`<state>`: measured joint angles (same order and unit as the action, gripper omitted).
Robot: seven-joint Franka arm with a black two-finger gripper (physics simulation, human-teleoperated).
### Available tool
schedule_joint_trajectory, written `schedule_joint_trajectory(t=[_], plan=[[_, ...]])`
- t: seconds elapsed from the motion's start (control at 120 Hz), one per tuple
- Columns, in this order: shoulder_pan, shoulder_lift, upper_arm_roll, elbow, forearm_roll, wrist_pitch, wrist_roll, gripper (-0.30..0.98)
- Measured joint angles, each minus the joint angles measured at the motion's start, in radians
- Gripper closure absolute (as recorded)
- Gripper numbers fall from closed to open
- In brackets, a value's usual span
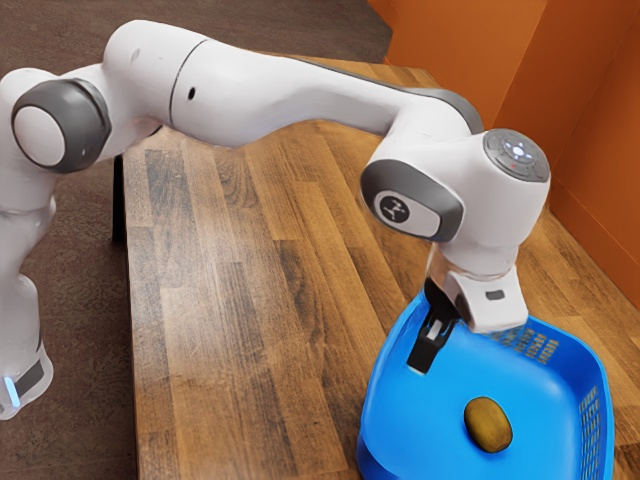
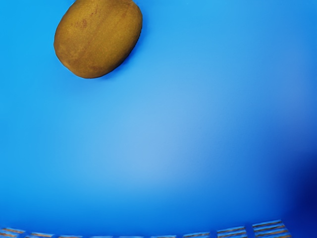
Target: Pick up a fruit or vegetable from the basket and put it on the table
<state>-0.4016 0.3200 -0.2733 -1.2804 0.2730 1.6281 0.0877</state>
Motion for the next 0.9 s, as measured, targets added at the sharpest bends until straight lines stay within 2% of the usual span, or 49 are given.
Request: schedule_joint_trajectory(t=[0.142, 0.233, 0.35, 0.542, 0.733, 0.9], plan=[[0.016, -0.004, 0.1, 0.0, -0.105, 0.044, 0.028, 0.0], [0.025, -0.011, 0.113, -0.012, -0.163, 0.052, 0.05, 0.0], [0.02, -0.012, 0.11, -0.033, -0.198, 0.073, 0.073, 0.0], [0.011, 0.048, 0.1, -0.026, -0.21, 0.163, 0.102, 0.0], [0.008, 0.135, 0.096, 0.048, -0.207, 0.229, 0.123, 0.0], [0.01, 0.171, 0.098, 0.061, -0.157, 0.288, 0.125, 0.0]])
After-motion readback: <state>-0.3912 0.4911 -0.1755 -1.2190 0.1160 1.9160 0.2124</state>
